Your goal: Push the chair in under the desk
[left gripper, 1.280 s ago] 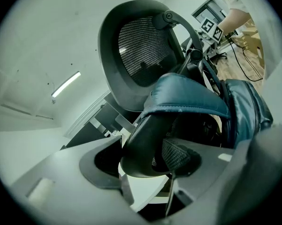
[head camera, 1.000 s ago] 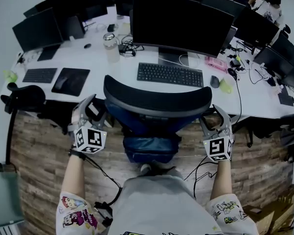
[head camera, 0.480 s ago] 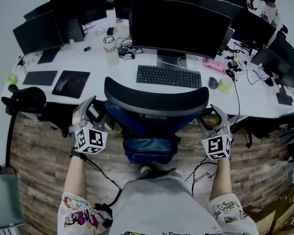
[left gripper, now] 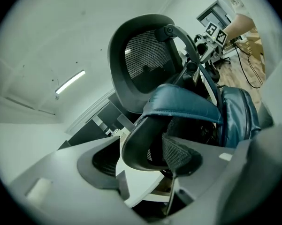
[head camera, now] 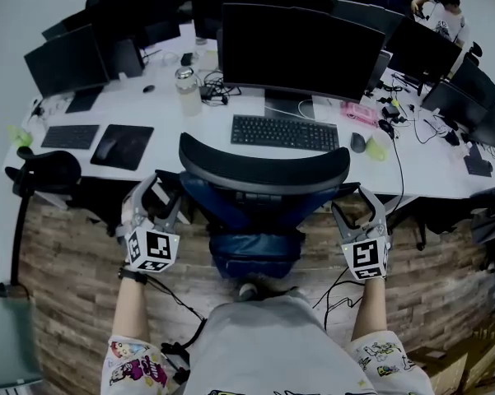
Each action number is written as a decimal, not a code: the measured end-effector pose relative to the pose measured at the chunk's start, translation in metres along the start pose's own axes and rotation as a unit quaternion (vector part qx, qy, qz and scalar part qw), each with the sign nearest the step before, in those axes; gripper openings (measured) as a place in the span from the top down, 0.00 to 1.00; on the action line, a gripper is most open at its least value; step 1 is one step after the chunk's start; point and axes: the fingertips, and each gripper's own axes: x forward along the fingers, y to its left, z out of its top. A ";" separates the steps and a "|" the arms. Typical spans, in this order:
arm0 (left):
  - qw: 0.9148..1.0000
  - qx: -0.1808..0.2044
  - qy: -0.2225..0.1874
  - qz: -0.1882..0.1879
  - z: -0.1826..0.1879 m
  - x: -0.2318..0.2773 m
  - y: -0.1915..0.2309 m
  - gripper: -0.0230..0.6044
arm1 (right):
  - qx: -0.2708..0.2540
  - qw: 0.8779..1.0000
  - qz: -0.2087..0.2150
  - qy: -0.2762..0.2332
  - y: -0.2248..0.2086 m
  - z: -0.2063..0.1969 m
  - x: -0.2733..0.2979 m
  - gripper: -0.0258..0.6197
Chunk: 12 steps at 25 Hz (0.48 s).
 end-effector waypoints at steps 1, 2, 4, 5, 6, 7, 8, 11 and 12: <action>1.000 -0.003 -0.003 -0.001 0.002 -0.002 -0.002 0.51 | 0.005 1.000 -0.001 -0.002 0.001 0.001 -0.003 0.52; 1.000 -0.008 -0.005 -0.002 0.004 -0.004 -0.004 0.51 | 0.010 1.000 -0.002 -0.004 0.002 0.002 -0.006 0.52; 1.000 -0.021 -0.011 -0.002 0.007 -0.007 -0.008 0.51 | 0.017 1.000 -0.003 -0.007 0.005 0.004 -0.011 0.52; 0.999 -0.029 -0.013 -0.004 0.008 -0.009 -0.010 0.51 | 0.020 1.000 -0.003 -0.008 0.006 0.005 -0.014 0.52; 0.999 -0.035 -0.016 -0.005 0.010 -0.011 -0.013 0.51 | 0.023 1.000 -0.002 -0.008 0.008 0.006 -0.016 0.52; 0.999 -0.040 -0.019 -0.007 0.012 -0.012 -0.017 0.51 | 0.027 1.000 -0.001 -0.009 0.010 0.007 -0.019 0.52; 0.999 -0.045 -0.021 -0.009 0.015 -0.014 -0.020 0.51 | 0.032 0.999 0.000 -0.011 0.013 0.008 -0.021 0.52; 0.997 -0.071 -0.032 -0.015 0.024 -0.018 -0.031 0.51 | 0.052 0.999 0.002 -0.016 0.021 0.010 -0.026 0.52; 0.996 -0.083 -0.035 -0.017 0.026 -0.019 -0.034 0.51 | 0.059 0.998 0.004 -0.017 0.025 0.011 -0.028 0.52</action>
